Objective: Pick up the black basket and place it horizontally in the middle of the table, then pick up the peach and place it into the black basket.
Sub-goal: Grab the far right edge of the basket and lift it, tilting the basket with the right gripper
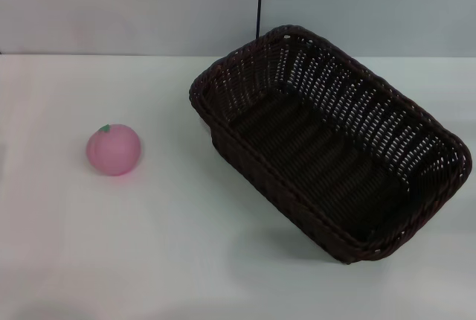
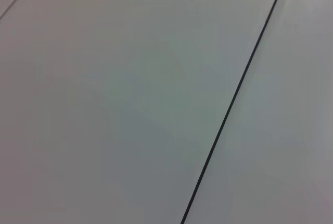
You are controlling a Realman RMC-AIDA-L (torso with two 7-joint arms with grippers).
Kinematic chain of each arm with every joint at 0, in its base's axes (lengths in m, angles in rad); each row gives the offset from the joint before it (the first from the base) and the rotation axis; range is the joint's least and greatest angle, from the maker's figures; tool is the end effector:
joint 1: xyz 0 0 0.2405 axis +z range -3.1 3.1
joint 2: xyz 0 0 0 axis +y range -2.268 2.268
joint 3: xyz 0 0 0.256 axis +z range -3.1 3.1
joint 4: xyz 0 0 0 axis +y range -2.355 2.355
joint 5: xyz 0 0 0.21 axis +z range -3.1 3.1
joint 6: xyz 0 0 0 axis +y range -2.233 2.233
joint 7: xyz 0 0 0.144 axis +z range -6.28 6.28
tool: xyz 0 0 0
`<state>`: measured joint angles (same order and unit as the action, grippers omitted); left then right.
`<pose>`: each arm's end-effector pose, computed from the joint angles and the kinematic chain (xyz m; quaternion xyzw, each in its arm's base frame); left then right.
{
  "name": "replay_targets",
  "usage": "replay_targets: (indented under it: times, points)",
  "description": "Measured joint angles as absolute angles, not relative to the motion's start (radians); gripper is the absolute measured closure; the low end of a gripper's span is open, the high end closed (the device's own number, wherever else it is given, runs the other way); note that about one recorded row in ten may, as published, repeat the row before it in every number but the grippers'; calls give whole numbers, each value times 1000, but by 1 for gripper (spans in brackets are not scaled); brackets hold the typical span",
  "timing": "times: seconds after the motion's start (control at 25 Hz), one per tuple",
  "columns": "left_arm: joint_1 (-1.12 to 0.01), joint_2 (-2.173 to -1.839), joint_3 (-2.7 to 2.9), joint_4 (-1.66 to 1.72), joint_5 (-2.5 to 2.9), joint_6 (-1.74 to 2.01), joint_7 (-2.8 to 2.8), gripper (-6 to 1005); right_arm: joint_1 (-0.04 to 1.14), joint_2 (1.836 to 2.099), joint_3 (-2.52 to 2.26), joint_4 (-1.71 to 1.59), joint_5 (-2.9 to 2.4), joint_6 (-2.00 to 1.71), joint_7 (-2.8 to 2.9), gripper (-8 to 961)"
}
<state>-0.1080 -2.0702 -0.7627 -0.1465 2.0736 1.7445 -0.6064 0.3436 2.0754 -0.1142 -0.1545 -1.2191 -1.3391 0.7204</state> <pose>-0.3661 0.1958 0.0503 -0.4986 -0.2705 -0.5242 0.6352 0.3872 0.2877 0.0651 -0.5641 0.3322 0.4205 0.6282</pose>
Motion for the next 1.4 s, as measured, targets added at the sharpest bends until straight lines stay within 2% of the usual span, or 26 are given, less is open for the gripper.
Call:
replay_targets:
  times: [0.56,0.96,1.0,1.12,1.16,1.32,1.4]
  points:
    - [-106,-2070,-760,-144,2077,1734,-590,292,345,2070,-124,-190,-1304,-1359,786,320]
    - [-109,-2069,-761,-144,2077,1727,-596,293,355,2065,-384,-884,-1788,-1507,1606,313]
    - [-111,-2069,-761,-144,2078,1719,-596,293,364,2061,-394,-958,-1836,-1547,1686,312]
    - [-112,-2069,-761,-144,2078,1717,-597,293,428,2027,-409,-1179,-2011,-1672,1943,310]
    - [-113,-2069,-761,-144,2079,1715,-597,293,428,2027,-409,-1179,-2011,-1672,1943,309]
    - [-117,-2069,-759,-144,2080,1713,-598,294,550,1972,-397,-1305,-2177,-1806,2128,306]
    - [-117,-2069,-759,-144,2080,1713,-598,294,573,1966,-401,-1315,-2204,-1816,2145,304]
